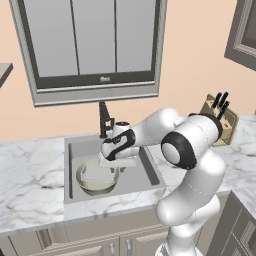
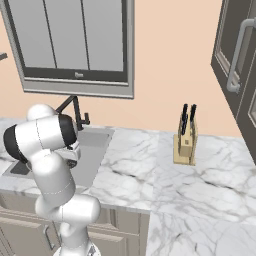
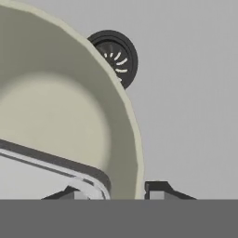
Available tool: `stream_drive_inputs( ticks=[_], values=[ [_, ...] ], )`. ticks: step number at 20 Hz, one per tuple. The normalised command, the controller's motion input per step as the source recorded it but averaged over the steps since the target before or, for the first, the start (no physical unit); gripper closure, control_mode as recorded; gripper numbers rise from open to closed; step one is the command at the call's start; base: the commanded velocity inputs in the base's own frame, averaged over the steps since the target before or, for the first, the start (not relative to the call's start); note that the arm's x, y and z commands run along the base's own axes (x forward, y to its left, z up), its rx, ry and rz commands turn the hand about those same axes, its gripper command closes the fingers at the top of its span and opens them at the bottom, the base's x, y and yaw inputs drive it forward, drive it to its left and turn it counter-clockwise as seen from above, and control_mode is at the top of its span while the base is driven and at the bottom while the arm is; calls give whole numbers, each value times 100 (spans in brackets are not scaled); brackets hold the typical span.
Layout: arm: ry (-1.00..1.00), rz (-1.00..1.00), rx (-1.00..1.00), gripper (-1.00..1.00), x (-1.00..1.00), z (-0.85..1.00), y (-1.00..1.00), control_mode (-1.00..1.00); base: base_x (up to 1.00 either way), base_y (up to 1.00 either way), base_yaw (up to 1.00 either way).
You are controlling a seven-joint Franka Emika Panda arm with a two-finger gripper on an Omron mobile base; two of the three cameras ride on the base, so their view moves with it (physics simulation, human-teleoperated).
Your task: Pick the bowl and tupperware and place them in the sink. Then turn on the water.
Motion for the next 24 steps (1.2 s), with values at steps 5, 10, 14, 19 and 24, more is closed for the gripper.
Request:
stream_drive_inputs(
  ticks=[5,10,14,19,24],
  values=[
    [0,0,0,-100,0,1,0,-100,0,0,0],
    [0,0,0,-100,0,3,0,-100,0,0,0],
    [-4,2,0,-100,0,0,0,-100,0,0,0],
    [-7,2,1,-100,0,5,1,-100,0,0,0],
    [-13,0,2,-100,-1,24,-3,-100,0,0,0]
  ],
)
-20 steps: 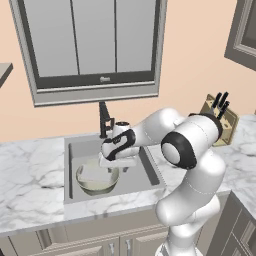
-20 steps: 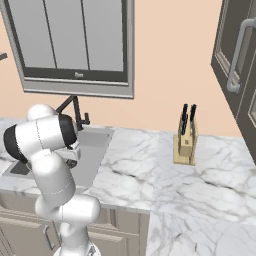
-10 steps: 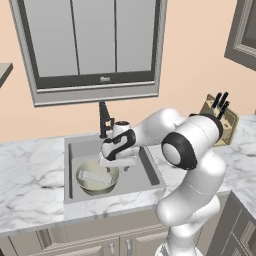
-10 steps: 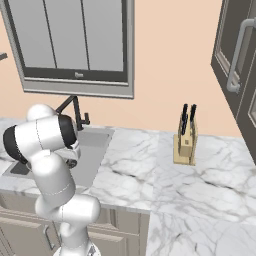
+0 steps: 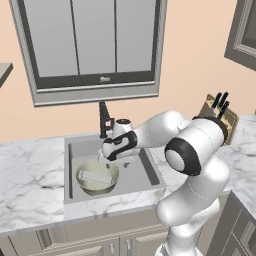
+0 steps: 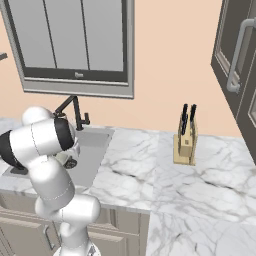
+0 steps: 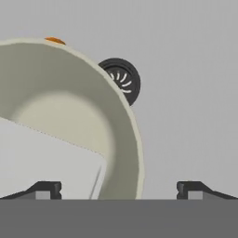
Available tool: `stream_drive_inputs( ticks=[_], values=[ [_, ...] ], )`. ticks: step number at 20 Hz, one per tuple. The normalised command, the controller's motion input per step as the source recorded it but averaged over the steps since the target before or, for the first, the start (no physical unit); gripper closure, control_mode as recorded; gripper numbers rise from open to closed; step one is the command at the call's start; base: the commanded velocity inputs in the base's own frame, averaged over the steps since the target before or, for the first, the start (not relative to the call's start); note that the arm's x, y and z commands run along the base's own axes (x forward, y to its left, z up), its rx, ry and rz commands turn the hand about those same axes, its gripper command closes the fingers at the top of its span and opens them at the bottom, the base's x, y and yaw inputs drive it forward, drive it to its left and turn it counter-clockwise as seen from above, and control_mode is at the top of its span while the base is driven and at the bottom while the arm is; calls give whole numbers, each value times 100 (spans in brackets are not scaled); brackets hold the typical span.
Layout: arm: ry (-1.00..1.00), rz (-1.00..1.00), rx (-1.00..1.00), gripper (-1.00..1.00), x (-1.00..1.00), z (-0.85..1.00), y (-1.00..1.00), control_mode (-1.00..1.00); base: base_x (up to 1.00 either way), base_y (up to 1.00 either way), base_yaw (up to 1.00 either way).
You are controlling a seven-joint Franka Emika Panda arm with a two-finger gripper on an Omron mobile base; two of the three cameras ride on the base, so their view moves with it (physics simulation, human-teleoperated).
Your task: Pick the bowl and tupperware and place them in the sink. Then turn on the water.
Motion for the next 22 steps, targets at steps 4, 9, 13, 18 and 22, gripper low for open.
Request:
stream_drive_inputs(
  ticks=[4,9,13,18,22],
  values=[
    [-20,0,4,-100,-5,28,-22,-100,0,0,0],
    [-19,1,3,-100,0,16,-29,-100,0,0,0],
    [-23,3,0,-100,0,12,-22,-100,0,0,0],
    [-21,1,0,-100,0,20,-5,-100,0,0,0],
    [-18,0,0,-100,0,38,-7,-100,0,0,0]
  ],
)
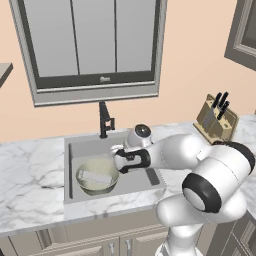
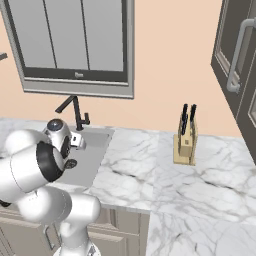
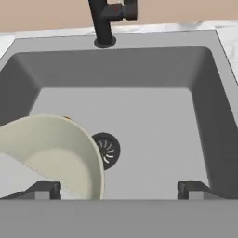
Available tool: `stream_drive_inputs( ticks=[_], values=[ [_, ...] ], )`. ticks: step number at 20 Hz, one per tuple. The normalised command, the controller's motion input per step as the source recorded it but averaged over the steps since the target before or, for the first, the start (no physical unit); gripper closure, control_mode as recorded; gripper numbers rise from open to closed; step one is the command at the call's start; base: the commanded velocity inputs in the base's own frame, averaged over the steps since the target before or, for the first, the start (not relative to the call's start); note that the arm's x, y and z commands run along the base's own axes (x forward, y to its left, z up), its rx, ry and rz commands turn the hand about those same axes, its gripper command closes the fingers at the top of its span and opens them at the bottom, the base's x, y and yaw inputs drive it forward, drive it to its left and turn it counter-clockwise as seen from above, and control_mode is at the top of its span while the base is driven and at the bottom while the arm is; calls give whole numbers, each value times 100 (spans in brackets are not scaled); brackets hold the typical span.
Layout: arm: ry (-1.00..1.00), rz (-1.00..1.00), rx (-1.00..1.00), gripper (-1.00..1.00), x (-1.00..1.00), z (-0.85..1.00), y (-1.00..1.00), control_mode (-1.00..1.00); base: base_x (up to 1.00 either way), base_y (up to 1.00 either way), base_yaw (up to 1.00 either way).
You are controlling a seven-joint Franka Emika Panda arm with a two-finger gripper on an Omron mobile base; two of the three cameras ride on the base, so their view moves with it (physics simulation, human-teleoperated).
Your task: Pick the bowl and tupperware and place them in the sink. Then turn on the water.
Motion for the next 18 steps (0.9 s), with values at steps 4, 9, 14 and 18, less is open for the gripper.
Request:
stream_drive_inputs(
  ticks=[4,9,14,18],
  values=[
    [-17,0,0,-100,0,41,-6,-100,0,0,0],
    [-16,0,0,-100,0,25,-1,-100,0,0,0],
    [-14,0,0,-100,0,19,0,-100,0,0,0],
    [-14,0,0,-100,0,3,-3,-100,0,0,0]
  ],
)
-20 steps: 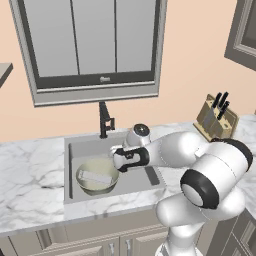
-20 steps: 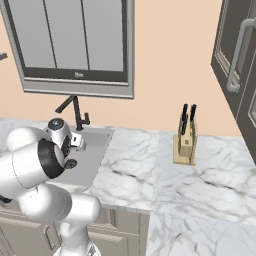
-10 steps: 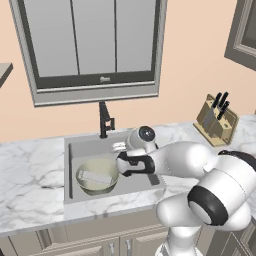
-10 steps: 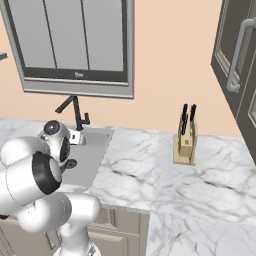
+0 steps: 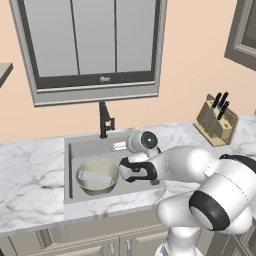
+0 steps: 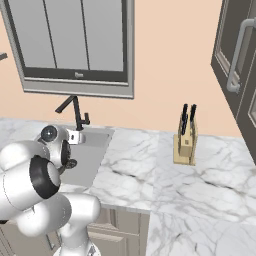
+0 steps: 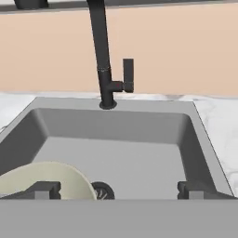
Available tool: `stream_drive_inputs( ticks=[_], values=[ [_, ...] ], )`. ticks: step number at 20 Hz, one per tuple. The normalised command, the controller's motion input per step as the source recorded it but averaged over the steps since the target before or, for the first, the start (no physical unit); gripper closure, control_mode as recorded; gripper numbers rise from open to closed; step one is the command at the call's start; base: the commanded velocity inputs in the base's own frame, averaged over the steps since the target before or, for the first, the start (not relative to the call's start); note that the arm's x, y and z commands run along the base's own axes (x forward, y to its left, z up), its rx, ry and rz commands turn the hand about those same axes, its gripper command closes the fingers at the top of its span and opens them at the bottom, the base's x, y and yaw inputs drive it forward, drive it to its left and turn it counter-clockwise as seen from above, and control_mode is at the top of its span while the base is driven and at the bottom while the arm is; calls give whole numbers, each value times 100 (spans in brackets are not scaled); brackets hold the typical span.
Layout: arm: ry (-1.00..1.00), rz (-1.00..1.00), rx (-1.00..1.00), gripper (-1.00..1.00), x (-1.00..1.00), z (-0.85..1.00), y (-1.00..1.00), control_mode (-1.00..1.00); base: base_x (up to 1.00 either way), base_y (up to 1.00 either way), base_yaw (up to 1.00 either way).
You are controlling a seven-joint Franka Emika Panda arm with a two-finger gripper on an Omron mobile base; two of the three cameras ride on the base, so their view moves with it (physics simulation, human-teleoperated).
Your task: Pick the bowl and tupperware and place them in the sink. Then turn on the water.
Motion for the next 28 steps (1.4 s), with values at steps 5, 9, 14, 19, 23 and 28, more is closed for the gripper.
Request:
stream_drive_inputs(
  ticks=[5,9,14,19,23,28],
  values=[
    [-10,0,1,-100,0,6,-14,-100,0,0,0],
    [-10,0,3,-100,0,1,-16,-100,0,0,0],
    [-9,0,1,-100,0,0,-3,-100,0,0,0],
    [-7,0,0,-100,0,0,0,-100,0,0,0],
    [-6,0,0,-100,0,0,0,-100,0,0,0],
    [-14,0,1,-100,0,0,-6,-100,0,0,0]
  ],
)
